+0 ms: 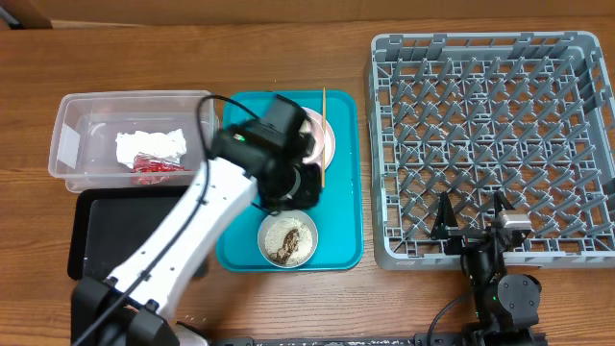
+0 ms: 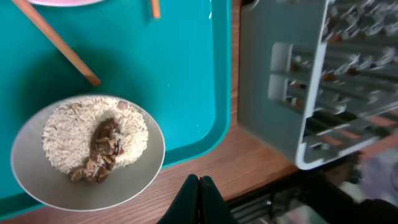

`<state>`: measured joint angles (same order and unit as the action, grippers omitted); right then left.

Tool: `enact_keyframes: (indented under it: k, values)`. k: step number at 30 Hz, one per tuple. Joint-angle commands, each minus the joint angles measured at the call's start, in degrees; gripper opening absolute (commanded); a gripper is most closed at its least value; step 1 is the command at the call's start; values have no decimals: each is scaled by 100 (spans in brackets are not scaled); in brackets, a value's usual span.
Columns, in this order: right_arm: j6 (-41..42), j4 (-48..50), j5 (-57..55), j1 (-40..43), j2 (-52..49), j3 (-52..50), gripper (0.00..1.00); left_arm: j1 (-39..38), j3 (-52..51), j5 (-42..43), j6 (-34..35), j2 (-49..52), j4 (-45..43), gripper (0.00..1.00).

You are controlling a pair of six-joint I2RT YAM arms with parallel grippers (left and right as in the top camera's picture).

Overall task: Sort waste into correct bins and load items into the dishwasher
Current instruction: 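Move the left gripper to the white bowl rim and grasp it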

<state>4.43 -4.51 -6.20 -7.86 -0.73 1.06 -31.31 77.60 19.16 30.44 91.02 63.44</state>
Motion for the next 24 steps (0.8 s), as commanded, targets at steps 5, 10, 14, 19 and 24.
enact_keyframes:
  k: [5,10,14,19,24]
  values:
    - [-35,33,-13,22,52,-59,100,-1220,87,-1591,1357,105,-7,15]
    - [-35,33,-13,22,52,-59,100,-1722,87,-1832,1429,262,-26,15]
    - [-35,33,-13,22,52,-59,100,-1932,87,-1856,1504,590,-26,10]
    - [-35,33,-13,22,52,-59,100,-1934,87,-1967,1502,946,-15,4]
    - [-35,33,-13,22,52,-59,100,-1934,87,-2131,1499,1287,199,4]
